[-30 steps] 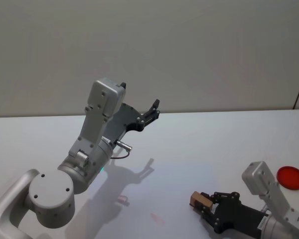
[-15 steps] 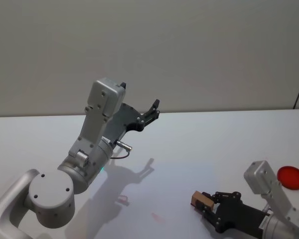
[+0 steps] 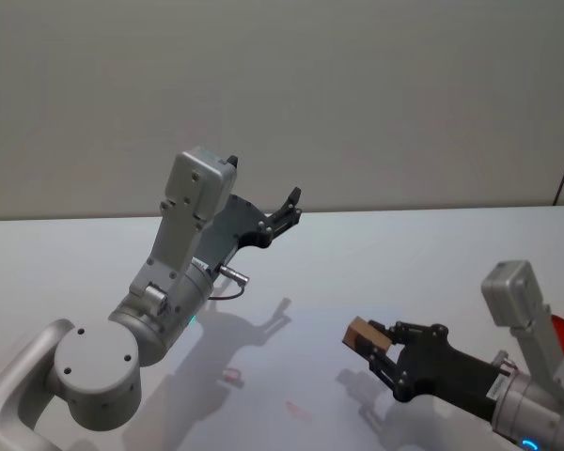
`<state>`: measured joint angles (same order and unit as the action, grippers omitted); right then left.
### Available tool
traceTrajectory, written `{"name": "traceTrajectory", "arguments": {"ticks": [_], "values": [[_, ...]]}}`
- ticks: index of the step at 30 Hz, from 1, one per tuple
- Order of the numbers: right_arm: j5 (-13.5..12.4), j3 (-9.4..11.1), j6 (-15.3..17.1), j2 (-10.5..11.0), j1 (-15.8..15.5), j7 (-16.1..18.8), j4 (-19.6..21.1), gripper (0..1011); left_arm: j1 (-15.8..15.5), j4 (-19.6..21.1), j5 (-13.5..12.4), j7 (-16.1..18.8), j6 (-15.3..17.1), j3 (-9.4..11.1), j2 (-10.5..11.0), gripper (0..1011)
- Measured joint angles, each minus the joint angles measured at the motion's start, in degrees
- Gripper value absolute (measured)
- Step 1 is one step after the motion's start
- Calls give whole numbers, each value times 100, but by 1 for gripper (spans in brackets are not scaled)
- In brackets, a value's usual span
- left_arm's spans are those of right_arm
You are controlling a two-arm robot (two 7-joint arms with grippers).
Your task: Use the one hand to pick up the stamp and affix it onto the A4 paper.
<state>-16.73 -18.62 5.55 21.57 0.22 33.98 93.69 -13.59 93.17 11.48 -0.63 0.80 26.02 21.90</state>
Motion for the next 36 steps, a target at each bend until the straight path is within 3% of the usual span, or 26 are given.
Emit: {"name": "traceTrajectory", "arguments": {"ticks": [16, 36], "values": [[-462, 170, -31, 165, -30, -267, 393, 220, 0, 0, 0, 0, 0, 0, 0, 1001], [-568, 649, -315, 714, -117, -885, 149, 220, 0, 0, 0, 0, 0, 0, 0, 1001]]}}
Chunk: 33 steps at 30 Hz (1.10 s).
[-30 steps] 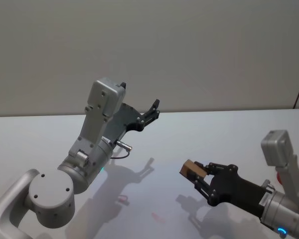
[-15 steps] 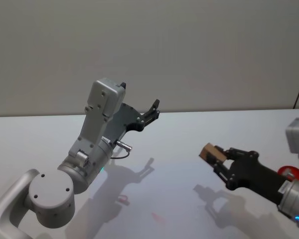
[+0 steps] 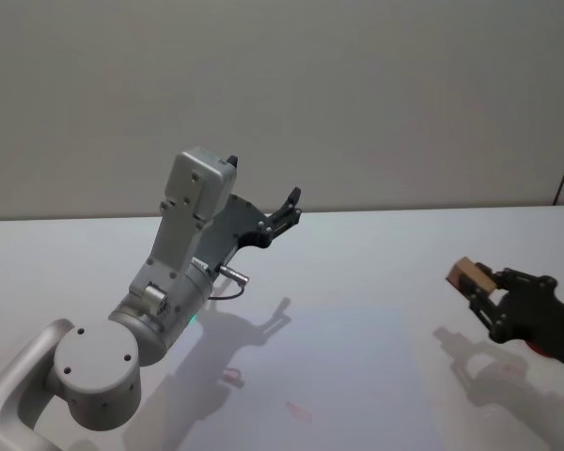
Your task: Use the one hand to pick up the stamp and affix it onto the A4 paper.
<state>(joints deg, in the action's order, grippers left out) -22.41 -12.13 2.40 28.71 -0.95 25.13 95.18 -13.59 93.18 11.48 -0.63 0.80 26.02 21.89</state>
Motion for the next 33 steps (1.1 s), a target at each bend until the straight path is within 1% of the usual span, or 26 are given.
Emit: {"name": "traceTrajectory", "arguments": {"ticks": [4, 15, 24, 33], "values": [[28, 96, -67, 125, -51, -121, -118, 220, 0, 0, 0, 0, 0, 0, 0, 1001], [63, 280, -204, 357, -238, -430, -320, 220, 0, 0, 0, 0, 0, 0, 0, 1001], [79, 403, -289, 485, -341, -655, -503, 220, 0, 0, 0, 0, 0, 0, 0, 1001], [80, 480, -355, 548, -369, -754, -666, 221, 0, 0, 0, 0, 0, 0, 0, 1001]]}}
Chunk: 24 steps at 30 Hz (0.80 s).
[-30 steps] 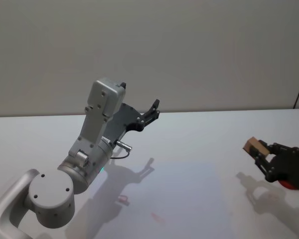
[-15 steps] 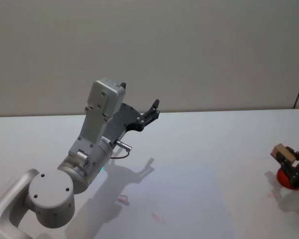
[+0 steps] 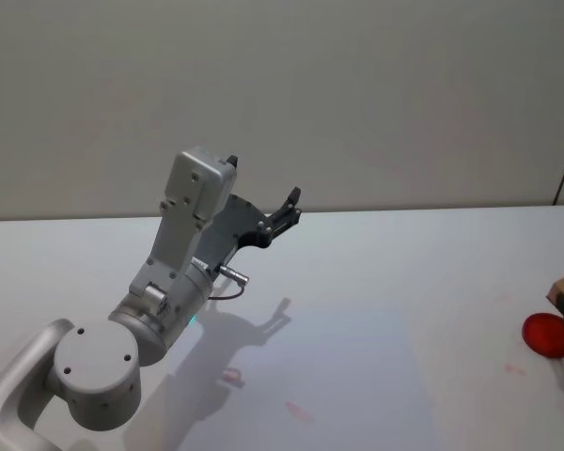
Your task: Use the one hand to pick up the stamp and affix it onto the A4 paper.
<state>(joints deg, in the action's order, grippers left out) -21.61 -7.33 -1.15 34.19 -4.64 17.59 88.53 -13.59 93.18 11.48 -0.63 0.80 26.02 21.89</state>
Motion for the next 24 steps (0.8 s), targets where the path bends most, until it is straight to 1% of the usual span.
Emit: {"name": "traceTrajectory", "arguments": {"ticks": [11, 24], "values": [[25, 23, -72, 5, -3, -13, -142, 220, 0, 0, 0, 0, 0, 0, 0, 1001], [121, -65, -181, -118, 65, 53, -273, 221, 0, 0, 0, 0, 0, 0, 0, 1001]]}}
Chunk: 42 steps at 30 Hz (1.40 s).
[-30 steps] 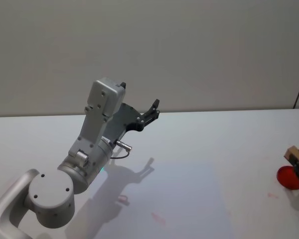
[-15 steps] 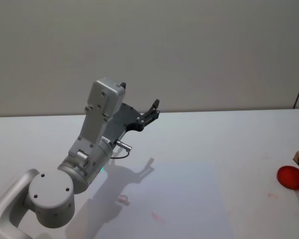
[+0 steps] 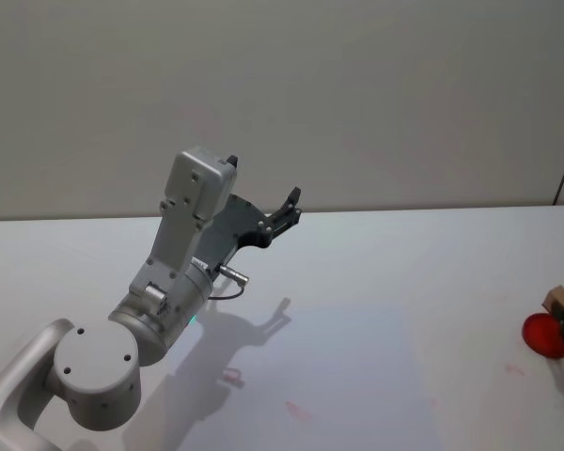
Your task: Use the one hand to pick up the stamp and affix it onto the A4 paper.
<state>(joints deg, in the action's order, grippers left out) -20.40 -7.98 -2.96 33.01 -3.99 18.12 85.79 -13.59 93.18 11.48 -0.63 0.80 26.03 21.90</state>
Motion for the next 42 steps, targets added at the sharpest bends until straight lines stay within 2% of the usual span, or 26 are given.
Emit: {"name": "traceTrajectory", "arguments": {"ticks": [42], "values": [[429, -100, -181, -141, 85, 13, -372, 220, 0, 0, 0, 0, 0, 0, 0, 1001]]}}
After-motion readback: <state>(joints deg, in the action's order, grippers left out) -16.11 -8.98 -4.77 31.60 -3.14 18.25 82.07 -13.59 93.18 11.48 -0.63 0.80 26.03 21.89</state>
